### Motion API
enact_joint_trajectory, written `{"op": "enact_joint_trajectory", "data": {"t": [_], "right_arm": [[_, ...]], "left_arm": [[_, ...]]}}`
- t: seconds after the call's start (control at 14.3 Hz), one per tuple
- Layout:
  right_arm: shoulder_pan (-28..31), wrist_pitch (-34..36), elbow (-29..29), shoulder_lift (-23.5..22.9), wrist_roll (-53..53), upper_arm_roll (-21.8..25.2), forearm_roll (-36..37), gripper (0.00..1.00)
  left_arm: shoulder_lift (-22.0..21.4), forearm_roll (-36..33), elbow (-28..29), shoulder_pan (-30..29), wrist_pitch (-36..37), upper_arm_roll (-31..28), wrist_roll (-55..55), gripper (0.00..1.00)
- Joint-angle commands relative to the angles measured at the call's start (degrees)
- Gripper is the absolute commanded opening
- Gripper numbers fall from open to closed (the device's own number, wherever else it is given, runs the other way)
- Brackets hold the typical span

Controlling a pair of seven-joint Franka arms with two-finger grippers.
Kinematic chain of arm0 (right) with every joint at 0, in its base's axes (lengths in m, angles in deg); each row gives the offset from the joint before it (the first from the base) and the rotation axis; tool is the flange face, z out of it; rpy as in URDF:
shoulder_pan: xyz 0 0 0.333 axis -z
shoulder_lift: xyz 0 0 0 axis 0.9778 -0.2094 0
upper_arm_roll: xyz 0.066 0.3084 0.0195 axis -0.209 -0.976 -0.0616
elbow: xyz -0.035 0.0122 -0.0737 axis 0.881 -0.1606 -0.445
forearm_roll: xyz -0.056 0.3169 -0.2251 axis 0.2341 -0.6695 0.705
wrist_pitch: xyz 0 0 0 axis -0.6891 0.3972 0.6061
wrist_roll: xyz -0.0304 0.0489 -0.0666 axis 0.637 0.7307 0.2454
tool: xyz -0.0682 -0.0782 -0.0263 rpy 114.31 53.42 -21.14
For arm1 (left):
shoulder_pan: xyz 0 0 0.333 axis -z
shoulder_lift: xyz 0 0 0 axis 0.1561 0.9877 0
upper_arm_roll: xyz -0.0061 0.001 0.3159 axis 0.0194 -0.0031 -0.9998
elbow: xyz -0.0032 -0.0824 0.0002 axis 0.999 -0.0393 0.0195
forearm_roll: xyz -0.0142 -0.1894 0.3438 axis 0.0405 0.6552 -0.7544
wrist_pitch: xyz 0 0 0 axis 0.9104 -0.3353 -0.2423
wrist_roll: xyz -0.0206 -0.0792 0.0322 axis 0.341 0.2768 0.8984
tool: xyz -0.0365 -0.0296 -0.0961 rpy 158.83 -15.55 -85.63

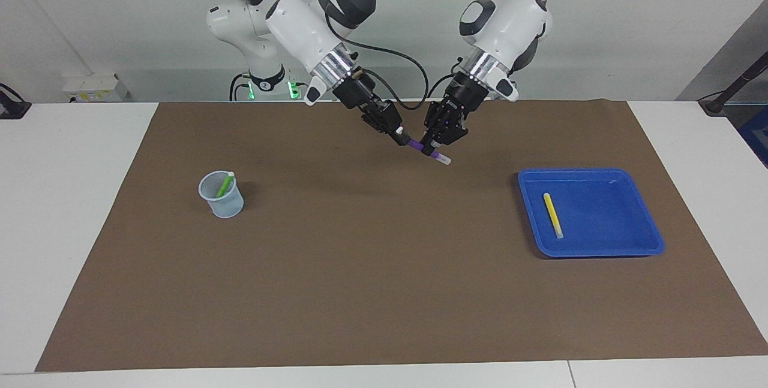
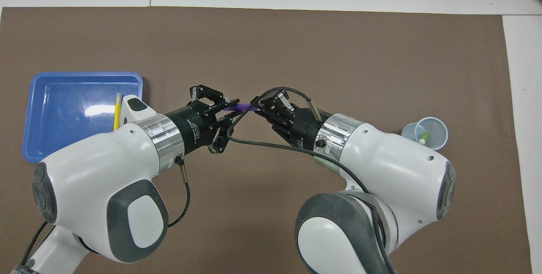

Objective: Right arm passes pens to left for tray arrangement
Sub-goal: 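Close the left gripper on the purple pen beside the right gripper, then open the right gripper and withdraw while the left gripper pulls the pen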

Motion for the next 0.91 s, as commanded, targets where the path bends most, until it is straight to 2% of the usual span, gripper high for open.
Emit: {"op": "enact_joint_trajectory", "data": {"t": [0.0,0.14,0.21,0.28,0.42,0.56,0.7,0.84], "right_arm": [[-0.2,-0.5,-0.5,0.3,-0.4,-0.3,-1.2,0.00],[-0.2,-0.5,-0.2,0.3,-0.7,-0.3,-1.2,0.00],[-0.2,-0.4,-0.1,0.2,-0.8,-0.3,-1.2,0.25],[-0.2,-0.5,0.0,0.2,-1.2,-0.3,-1.2,0.97],[0.1,0.3,0.1,0.4,-0.4,-0.2,-1.1,1.00],[1.2,4.7,0.2,0.5,2.4,0.2,0.5,1.00],[5.4,12.6,0.3,1.2,7.9,0.2,4.4,1.00],[11.1,24.7,1.6,1.4,16.5,0.2,14.1,1.00]], "left_arm": [[-0.5,0.8,0.6,0.6,-0.9,-0.6,0.4,0.00],[-0.5,0.8,0.5,0.7,-0.9,-0.6,0.0,0.00],[-0.5,0.7,0.4,0.6,-0.8,-0.6,-0.2,0.00],[-0.5,0.7,0.5,0.6,-0.7,-0.6,-0.3,0.00],[-0.7,0.7,0.4,0.4,0.2,-0.7,-2.3,0.00],[-1.0,0.8,0.3,-0.2,2.4,-0.7,-5.4,0.00],[-1.2,0.8,-0.2,-1.9,5.9,-0.8,-10.1,0.00],[-1.3,0.8,-1.4,-4.1,12.1,-1.3,-16.6,0.00]]}}
